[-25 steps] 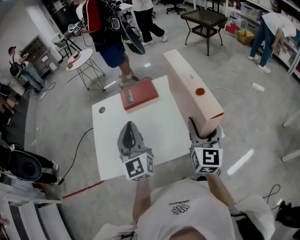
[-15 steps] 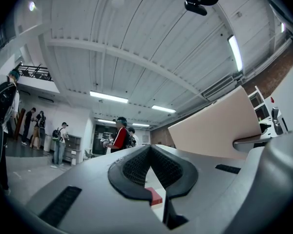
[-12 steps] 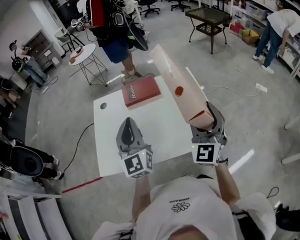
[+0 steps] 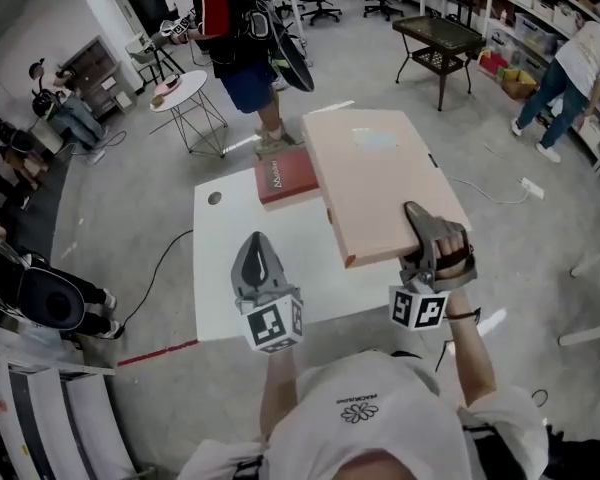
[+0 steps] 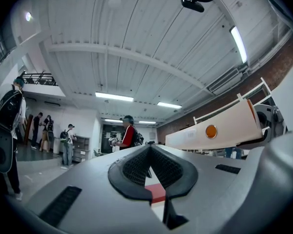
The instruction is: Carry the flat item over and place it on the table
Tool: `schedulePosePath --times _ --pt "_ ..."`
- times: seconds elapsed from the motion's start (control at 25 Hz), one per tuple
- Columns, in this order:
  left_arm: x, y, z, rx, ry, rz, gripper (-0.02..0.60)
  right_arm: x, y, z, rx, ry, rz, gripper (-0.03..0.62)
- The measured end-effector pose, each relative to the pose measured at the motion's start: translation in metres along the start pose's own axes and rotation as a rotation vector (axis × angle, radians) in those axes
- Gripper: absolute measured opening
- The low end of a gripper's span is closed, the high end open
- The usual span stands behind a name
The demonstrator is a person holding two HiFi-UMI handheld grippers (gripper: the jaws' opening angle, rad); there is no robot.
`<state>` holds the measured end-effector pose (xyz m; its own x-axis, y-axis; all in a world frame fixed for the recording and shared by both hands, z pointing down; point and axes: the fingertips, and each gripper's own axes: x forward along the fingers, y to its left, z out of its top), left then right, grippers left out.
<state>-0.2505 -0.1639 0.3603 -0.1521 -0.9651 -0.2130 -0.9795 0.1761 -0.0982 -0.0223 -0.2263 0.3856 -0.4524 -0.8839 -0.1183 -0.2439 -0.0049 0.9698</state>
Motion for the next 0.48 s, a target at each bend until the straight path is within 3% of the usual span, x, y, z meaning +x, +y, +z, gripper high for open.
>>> schedulePosePath --times 0.24,0.48 --pt "0.006 0.004 -0.002 0.029 0.005 0.012 0.015 0.015 0.002 -0.003 -0.155 -0.024 0.005 0.284" --pt "0.012 0.002 -0.007 0.013 0.014 0.019 0.015 0.021 0.0 -0.011 -0.147 -0.021 0.011 0.284"
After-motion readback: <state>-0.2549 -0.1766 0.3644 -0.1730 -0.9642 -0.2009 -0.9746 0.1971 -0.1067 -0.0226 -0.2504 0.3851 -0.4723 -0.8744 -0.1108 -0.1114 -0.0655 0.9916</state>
